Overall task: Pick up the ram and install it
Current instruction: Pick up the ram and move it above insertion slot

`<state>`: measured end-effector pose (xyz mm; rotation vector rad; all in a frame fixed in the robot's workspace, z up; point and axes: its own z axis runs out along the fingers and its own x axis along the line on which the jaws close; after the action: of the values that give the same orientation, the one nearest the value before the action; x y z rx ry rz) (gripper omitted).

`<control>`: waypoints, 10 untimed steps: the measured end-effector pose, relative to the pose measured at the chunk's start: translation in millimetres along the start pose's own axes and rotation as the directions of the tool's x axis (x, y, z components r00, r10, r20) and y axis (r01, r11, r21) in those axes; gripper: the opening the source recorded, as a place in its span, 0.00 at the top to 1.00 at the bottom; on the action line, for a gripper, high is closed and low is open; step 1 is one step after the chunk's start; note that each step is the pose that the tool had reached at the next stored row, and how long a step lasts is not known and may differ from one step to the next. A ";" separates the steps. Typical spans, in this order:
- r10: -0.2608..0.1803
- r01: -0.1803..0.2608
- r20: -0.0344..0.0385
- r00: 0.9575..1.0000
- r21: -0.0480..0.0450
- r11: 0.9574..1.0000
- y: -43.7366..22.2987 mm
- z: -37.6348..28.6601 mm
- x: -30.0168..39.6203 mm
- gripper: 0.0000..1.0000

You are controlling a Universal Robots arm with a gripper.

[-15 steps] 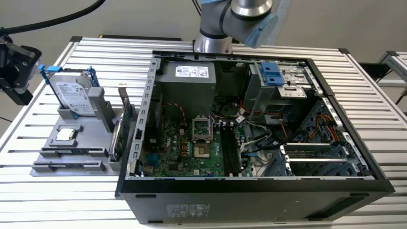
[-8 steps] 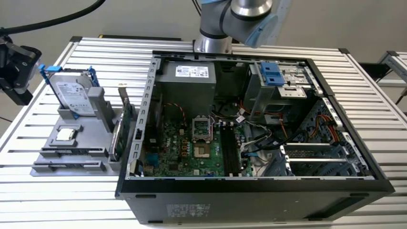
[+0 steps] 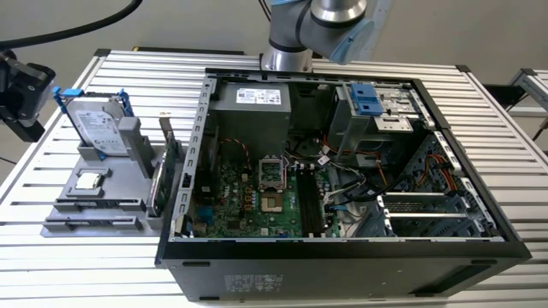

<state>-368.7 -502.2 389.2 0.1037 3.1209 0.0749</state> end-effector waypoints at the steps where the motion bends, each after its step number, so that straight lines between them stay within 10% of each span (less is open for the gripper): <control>1: 0.016 -0.016 0.001 1.000 0.000 1.000 0.0 0.1 0.0 1.00; 10: 0.136 -0.136 0.007 0.991 0.002 0.991 0.0 1.5 0.1 1.00</control>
<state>-368.8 -502.2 387.7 0.3163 3.1033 0.0727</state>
